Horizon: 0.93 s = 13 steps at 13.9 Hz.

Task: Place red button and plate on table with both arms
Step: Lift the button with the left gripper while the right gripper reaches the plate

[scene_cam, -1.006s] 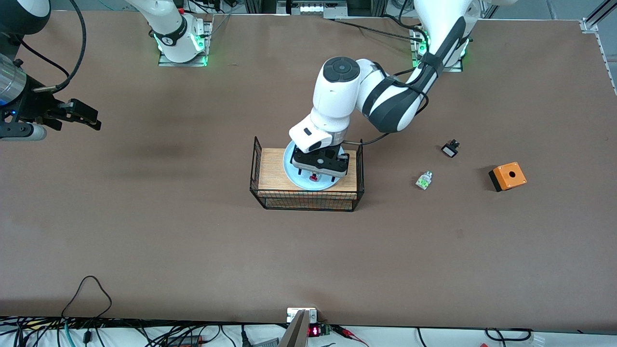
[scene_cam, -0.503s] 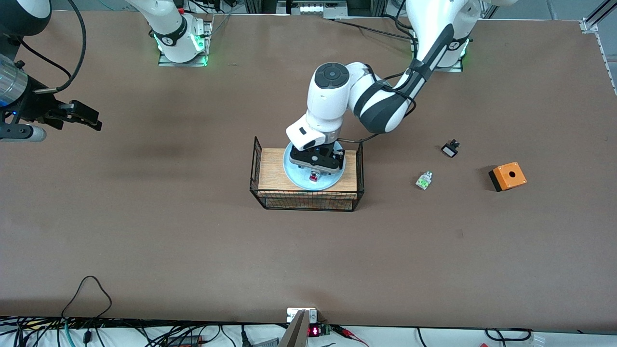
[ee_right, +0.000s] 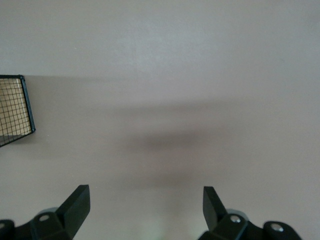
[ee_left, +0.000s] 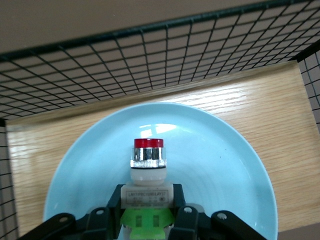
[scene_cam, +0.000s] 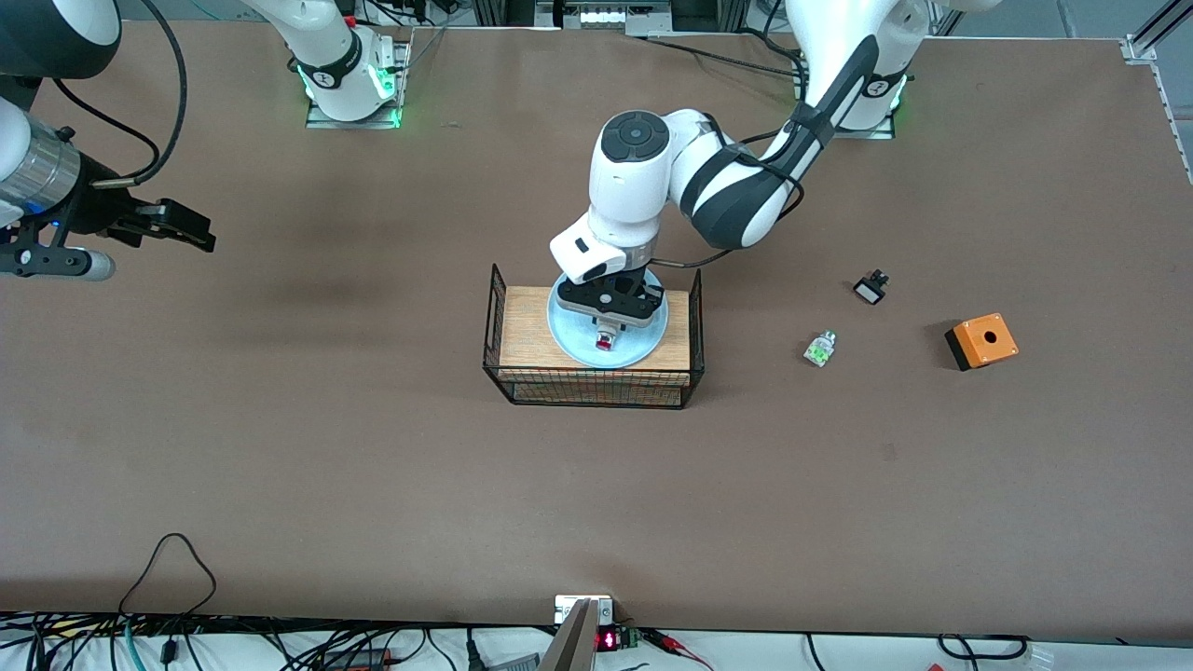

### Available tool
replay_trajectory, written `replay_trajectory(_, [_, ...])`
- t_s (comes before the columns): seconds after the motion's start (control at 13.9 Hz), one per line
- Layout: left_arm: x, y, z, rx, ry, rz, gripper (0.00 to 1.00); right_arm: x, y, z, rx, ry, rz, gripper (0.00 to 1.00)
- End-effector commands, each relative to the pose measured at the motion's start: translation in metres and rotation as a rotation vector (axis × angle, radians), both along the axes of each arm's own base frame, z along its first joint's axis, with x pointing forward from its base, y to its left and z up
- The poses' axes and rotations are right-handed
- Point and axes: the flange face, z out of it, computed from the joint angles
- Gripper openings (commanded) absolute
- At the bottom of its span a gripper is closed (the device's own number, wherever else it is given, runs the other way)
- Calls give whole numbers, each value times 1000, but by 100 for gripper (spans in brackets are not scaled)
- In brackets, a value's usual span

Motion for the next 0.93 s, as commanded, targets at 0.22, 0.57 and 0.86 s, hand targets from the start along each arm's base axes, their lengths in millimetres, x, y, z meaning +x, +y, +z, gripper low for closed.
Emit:
replay_trajectory(0.22, [-6, 44, 99, 65, 33, 103, 18, -14, 66, 10, 76, 67, -301, 100])
replay_trajectory(0.57, [41, 156, 130, 163, 113, 74, 19, -25, 185, 7, 63, 72, -512, 100])
replay_trajectory(0.86, [83, 236, 121, 86, 165, -15, 21, -29, 288, -12, 44, 52, -630, 100])
